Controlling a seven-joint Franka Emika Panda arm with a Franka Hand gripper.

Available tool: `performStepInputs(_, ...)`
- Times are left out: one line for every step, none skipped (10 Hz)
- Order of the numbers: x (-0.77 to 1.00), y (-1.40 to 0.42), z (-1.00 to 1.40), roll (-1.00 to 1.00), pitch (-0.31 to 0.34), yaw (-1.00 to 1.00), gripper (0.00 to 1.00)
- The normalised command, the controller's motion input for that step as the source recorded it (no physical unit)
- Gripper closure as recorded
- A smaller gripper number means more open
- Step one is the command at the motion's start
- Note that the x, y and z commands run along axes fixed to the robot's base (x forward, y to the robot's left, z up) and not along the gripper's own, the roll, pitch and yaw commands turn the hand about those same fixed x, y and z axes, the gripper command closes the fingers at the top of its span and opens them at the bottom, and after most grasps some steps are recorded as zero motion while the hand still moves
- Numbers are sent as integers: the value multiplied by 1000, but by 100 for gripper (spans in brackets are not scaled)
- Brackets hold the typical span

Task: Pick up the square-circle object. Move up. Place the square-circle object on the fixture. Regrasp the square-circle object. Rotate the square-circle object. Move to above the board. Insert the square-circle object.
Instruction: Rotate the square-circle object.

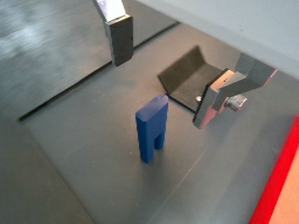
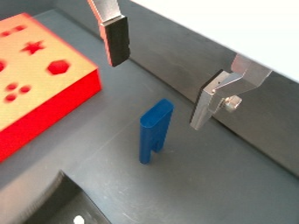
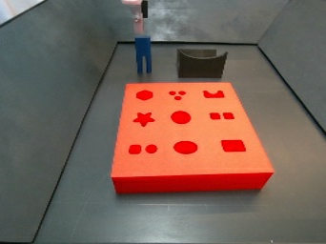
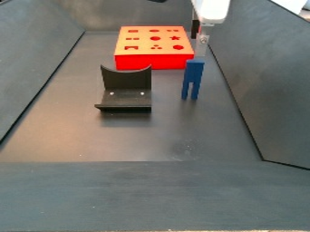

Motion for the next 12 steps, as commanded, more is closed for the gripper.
performStepInputs(11,-6,-5,-23,9,1000,0)
performStepInputs(11,-6,-5,-24,10,1000,0)
performStepInputs(11,-6,-5,-25,10,1000,0)
performStepInputs(11,-6,-5,-27,11,1000,0)
performStepInputs(12,-6,-5,-28,11,1000,0)
performStepInputs(12,-6,-5,-30,12,1000,0)
performStepInputs(12,-6,-5,-31,12,1000,0)
performStepInputs(12,-6,-5,-33,13,1000,0)
performStepInputs(12,-6,-4,-36,14,1000,0)
performStepInputs(12,-6,-4,-38,15,1000,0)
performStepInputs(12,-6,-4,-40,16,1000,0)
performStepInputs(12,-6,-4,-44,18,1000,0)
